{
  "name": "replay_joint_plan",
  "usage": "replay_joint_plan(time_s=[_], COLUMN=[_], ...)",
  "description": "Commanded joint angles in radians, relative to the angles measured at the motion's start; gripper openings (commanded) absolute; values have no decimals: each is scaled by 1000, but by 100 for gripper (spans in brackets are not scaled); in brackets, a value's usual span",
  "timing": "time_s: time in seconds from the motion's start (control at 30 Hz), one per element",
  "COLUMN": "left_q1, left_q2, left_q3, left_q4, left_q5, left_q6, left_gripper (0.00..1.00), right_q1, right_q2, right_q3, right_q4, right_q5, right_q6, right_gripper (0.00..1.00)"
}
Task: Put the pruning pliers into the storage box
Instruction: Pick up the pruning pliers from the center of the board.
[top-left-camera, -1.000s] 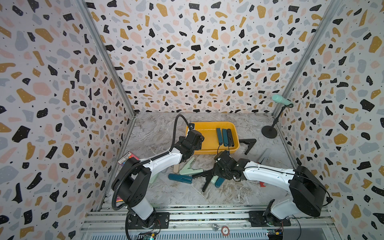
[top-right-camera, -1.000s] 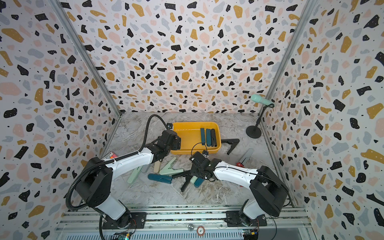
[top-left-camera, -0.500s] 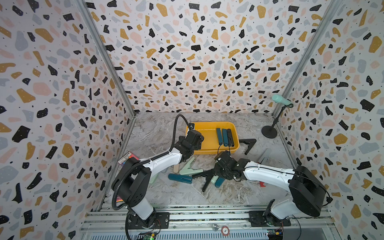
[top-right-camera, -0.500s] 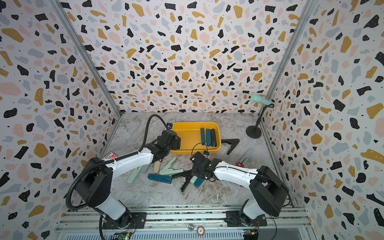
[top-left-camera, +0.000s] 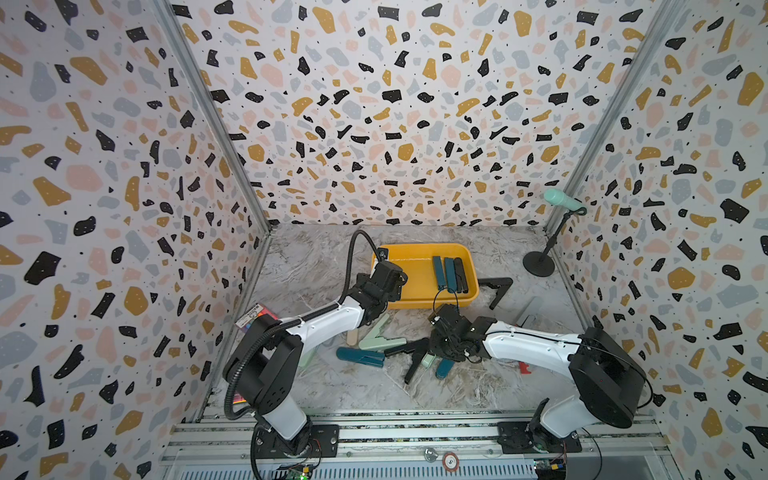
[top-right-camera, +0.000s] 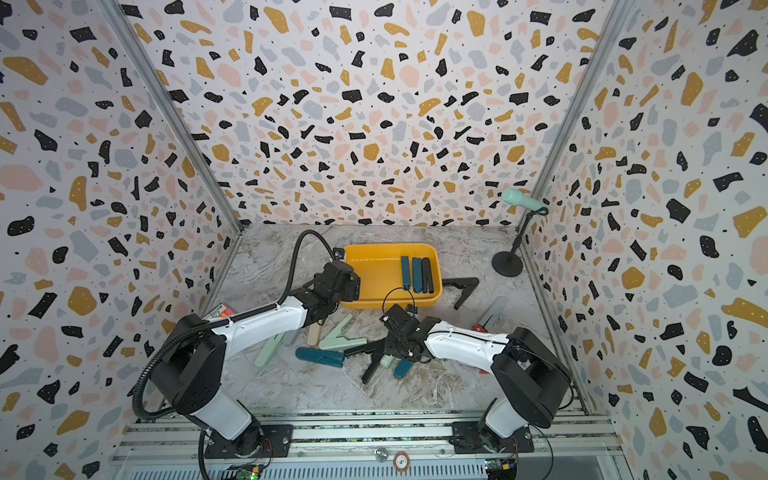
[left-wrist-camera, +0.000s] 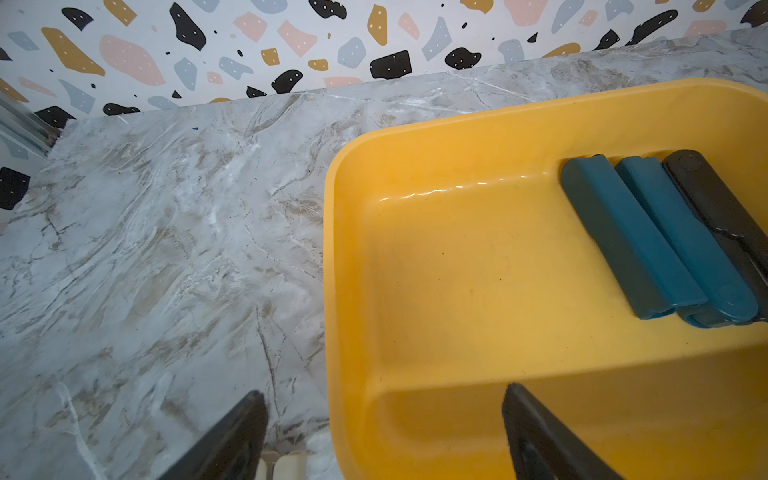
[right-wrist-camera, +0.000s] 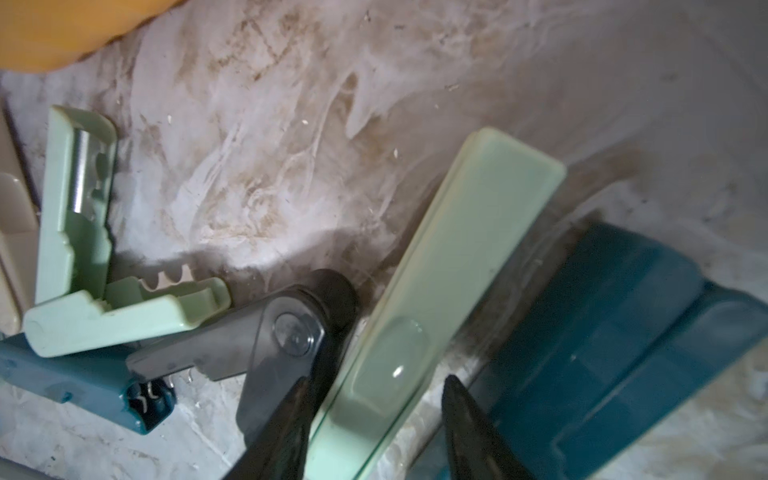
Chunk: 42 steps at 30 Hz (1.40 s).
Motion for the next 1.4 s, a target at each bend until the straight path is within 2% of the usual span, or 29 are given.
replay_joint_plan(time_s=[0.0,0.37,0.5,0.73,1.0,1.3,1.37], left_q1=[6,9,11,11,11,24,30], left_q2=[-17,-26,-30,-31,-36,-54,-63], left_q3=[-19,-30,-36,-43,-58,-83,-90], left_q4=[22,22,24,31,35,52,58], left_q5=[-19,-26,-26,-20,-35,-36,-40], left_q6=[12,15,15,10,14,10,3], left_gripper=[88,88,88,88,88,88,90], right_q1=[-19,-40,-72,-58,-8,-11,-24], right_q2=[-18,10,6,-17,25,39,46], right_q3=[-6,12,7,23,54,22,17], right_q4=[-64,-76,-120,-116,-126,-124,-115], right_q5=[9,4,5,-5,-7,-12,-21], right_q6=[-32,-96,-149,-126,-101,-108,-126], right_gripper=[51,50,46,53,55,46,41])
